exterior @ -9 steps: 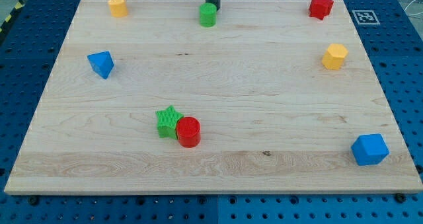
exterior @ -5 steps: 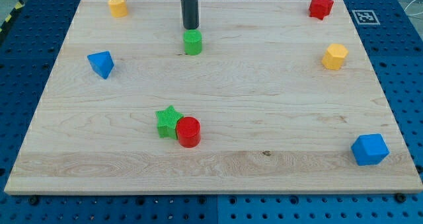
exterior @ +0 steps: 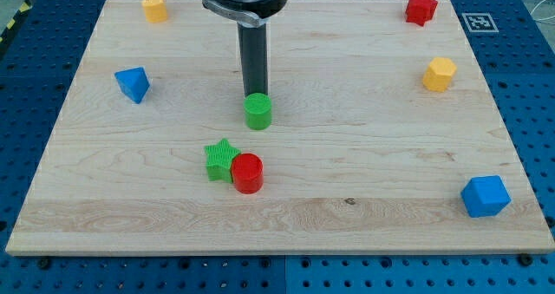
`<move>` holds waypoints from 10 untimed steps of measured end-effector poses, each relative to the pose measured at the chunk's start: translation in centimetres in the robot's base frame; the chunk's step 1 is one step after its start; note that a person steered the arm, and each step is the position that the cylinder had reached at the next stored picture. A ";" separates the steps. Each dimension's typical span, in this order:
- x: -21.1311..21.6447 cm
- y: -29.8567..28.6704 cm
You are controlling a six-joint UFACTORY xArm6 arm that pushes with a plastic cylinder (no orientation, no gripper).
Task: Slide the green circle towards the green star
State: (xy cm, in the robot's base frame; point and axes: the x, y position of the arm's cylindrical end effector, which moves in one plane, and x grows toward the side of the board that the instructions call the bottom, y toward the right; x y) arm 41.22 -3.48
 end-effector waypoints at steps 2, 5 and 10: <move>-1.0 3.3; 2.2 2.6; 3.3 -0.5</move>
State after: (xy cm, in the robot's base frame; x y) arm 44.47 -4.03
